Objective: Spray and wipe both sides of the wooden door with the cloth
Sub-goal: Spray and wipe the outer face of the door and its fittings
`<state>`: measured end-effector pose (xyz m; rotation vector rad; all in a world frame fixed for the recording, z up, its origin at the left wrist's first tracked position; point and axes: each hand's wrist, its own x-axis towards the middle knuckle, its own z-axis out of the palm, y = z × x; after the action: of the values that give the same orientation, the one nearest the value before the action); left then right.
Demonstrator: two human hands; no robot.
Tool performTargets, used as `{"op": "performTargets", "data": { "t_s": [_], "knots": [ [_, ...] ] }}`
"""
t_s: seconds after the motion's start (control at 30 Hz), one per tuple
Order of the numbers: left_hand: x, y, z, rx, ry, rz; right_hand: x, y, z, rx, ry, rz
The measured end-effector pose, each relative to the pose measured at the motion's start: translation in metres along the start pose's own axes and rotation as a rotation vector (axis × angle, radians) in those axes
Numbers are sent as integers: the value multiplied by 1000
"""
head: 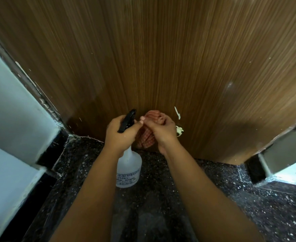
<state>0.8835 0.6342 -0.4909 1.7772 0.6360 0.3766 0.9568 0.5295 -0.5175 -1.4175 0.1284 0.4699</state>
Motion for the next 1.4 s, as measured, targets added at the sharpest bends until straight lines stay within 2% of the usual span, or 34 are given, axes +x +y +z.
{"op": "performTargets", "data": {
  "t_s": [0.07, 0.17, 0.3, 0.43, 0.53, 0.67, 0.8, 0.9, 1.0, 1.13, 1.23, 1.4],
  "knots": [
    [3, -3, -5, 20, -10, -5, -2, 4, 6, -56, -19, 3],
    [7, -13, -9, 64, -37, -2, -4, 7, 10, 187, -77, 106],
    [11, -28, -11, 47, -29, -29, 0, 10, 14, 122, -119, 45],
    [25, -45, -13, 22, -32, -57, 15, 20, 14, 224, -256, 232],
    [41, -62, -11, 54, -19, -80, 31, 41, 16, 184, -308, 244],
    [59, -65, -15, 67, -51, -139, 42, 40, 30, 60, -203, 228],
    [59, -51, -27, 121, -108, -110, 36, 32, 45, -4, -98, 250],
    [60, -40, -37, 130, -151, -82, 24, 19, 50, 17, -84, 310],
    [51, -9, -49, 155, -184, -41, 5, -16, 52, 47, -109, 344],
    [28, 54, -63, 142, -185, -71, -37, -73, 56, 32, -36, 334],
    [6, 122, -77, 99, -153, -117, -75, -132, 60, 24, -2, 342],
    [-33, 267, -101, 163, -223, -160, -152, -270, 54, -59, 75, 292]
  ]
}}
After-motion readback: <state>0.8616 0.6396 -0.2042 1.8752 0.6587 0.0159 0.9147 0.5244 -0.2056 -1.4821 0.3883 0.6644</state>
